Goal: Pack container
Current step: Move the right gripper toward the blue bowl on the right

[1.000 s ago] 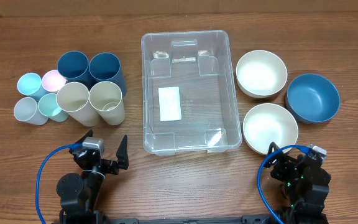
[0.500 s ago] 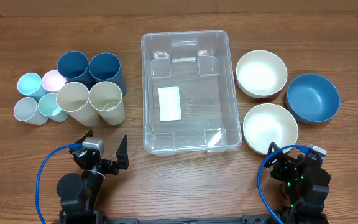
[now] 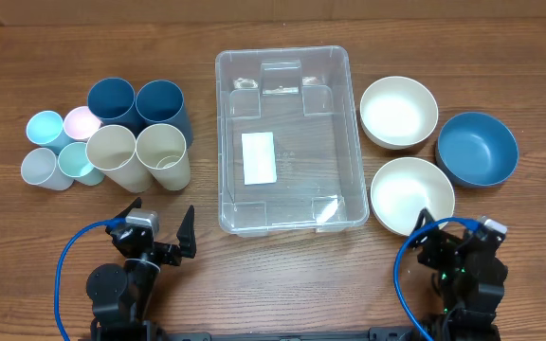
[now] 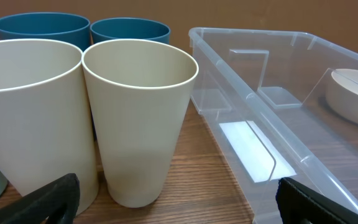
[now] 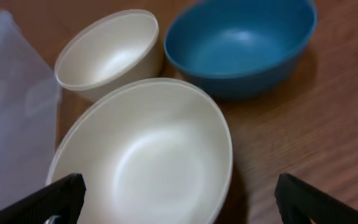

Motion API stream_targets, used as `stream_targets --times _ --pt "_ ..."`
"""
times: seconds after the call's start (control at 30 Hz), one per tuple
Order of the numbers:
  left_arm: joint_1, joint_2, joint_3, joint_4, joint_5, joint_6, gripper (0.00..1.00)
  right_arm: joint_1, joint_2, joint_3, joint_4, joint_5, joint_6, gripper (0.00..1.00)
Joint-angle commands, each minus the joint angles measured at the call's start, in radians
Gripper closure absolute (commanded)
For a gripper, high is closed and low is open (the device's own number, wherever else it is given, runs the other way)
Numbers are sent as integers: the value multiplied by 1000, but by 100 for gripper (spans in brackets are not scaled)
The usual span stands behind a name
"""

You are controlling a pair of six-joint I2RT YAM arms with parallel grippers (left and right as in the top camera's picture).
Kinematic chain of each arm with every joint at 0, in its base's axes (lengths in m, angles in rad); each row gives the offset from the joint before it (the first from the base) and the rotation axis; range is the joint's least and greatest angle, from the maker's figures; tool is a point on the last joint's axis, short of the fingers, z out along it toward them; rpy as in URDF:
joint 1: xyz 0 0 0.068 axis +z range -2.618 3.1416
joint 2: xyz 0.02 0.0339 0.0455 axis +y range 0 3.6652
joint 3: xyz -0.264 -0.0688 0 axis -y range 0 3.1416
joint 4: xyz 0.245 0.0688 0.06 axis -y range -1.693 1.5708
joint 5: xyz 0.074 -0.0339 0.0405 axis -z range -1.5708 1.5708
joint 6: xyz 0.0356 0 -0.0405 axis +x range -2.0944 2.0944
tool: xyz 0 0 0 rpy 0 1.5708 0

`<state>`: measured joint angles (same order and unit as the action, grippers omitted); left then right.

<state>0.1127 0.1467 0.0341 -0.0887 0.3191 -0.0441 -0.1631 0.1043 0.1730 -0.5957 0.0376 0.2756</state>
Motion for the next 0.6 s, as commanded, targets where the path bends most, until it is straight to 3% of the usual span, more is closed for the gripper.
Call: stream_targets --times 0.0,0.1,0.27,0.4,0.57 --pt "-4 -11 -11 4 14 15 0 0 -8 -13 127 -126 18 0" --pt "-4 -11 -11 4 14 15 0 0 -8 -13 171 -272 46 0" --pt "-4 -11 -11 4 14 15 0 -1 -8 -2 259 -280 46 0" --pt "-4 -11 -11 4 14 15 0 -1 32 113 198 -277 45 0" --pt "-4 -11 -11 4 14 15 0 -1 231 377 54 -181 38 0"
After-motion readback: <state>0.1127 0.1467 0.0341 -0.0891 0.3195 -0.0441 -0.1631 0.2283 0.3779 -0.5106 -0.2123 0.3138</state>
